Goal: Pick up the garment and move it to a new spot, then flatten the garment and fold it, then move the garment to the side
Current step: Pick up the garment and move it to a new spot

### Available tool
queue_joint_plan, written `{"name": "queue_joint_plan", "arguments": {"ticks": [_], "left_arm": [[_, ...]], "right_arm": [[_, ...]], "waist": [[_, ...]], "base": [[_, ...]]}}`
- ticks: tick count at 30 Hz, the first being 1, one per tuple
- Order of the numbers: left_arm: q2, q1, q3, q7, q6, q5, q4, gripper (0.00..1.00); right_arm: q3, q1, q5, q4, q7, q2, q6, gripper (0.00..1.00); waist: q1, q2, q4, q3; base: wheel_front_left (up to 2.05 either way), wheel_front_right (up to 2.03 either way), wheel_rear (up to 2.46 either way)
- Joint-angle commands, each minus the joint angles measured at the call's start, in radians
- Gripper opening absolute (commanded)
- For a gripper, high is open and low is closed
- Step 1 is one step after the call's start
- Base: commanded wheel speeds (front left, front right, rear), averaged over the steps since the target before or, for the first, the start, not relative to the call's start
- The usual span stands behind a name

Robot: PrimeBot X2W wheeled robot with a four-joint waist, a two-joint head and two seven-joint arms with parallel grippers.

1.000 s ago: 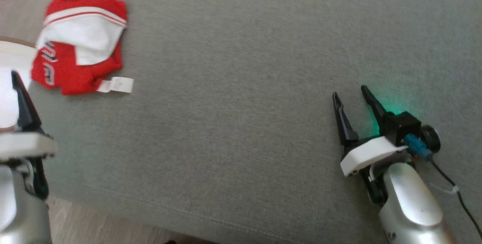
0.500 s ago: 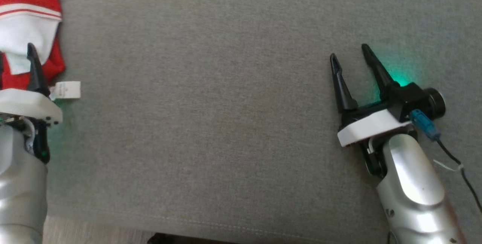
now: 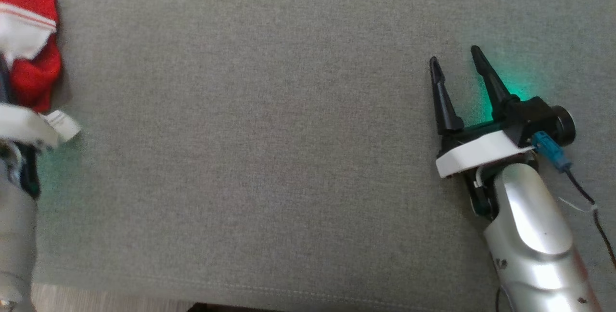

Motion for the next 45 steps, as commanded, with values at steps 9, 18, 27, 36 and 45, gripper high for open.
{"name": "queue_joint_plan", "arguments": {"ticks": [9, 18, 27, 36, 45], "left_arm": [[0.017, -0.067, -0.037, -0.015, 0.004, 0.086, -0.421, 0.0], [-0.127, -0.079, -0.239, -0.015, 0.0, 0.089, -0.602, 0.0], [-0.287, -0.016, -0.417, -0.015, 0.0, -0.001, -0.592, 0.0], [-0.308, 0.186, -0.367, -0.015, 0.029, 0.012, -0.539, 1.0], [-0.278, 0.51, -0.153, -0.015, 0.118, 0.065, -0.66, 1.0]], "right_arm": [[0.022, 0.049, 0.078, 0.033, 0.008, -0.013, -0.001, 1.0], [0.064, 0.051, 0.142, 0.036, 0.008, -0.013, -0.001, 1.0], [0.11, 0.052, 0.21, 0.028, 0.008, -0.013, -0.001, 1.0], [0.067, 0.075, 0.231, 0.034, 0.008, -0.013, -0.001, 1.0], [0.039, 0.126, 0.231, 0.038, 0.008, -0.013, -0.001, 1.0]], "waist": [[-0.0001, 0.0, -0.041, -0.087], [-0.0001, 0.0, -0.151, -0.145], [-0.0001, 0.0, -0.302, -0.173], [-0.0001, 0.0, -0.284, -0.214], [-0.0001, 0.0, -0.234, -0.313]], "base": [[0.0, 0.0, 0.0], [0.0, 0.0, 0.0], [0.0, 0.0, 0.0], [0.0, 0.0, 0.0], [0.0, 0.0, 0.0]]}}
